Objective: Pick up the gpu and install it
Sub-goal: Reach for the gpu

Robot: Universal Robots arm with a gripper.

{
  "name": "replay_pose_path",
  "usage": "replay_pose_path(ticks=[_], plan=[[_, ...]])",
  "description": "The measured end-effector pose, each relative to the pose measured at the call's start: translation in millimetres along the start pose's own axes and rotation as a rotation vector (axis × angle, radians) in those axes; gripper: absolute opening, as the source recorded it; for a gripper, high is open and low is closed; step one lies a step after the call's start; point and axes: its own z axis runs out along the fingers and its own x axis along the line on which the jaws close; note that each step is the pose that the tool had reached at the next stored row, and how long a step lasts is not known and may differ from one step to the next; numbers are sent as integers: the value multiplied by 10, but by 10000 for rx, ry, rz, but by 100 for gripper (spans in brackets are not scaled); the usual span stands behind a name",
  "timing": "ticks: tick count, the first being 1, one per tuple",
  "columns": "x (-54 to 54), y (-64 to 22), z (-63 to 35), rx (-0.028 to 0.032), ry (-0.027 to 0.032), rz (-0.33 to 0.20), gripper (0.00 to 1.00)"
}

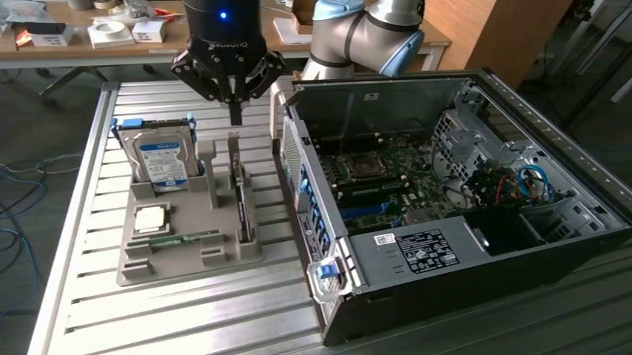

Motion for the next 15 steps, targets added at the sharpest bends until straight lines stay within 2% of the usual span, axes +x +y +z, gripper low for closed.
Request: replay_pose_path(ticks=[8,15], plan=[[47,-42,1,0,1,-2,11],[39,-149,-4,0,0,-1,11]])
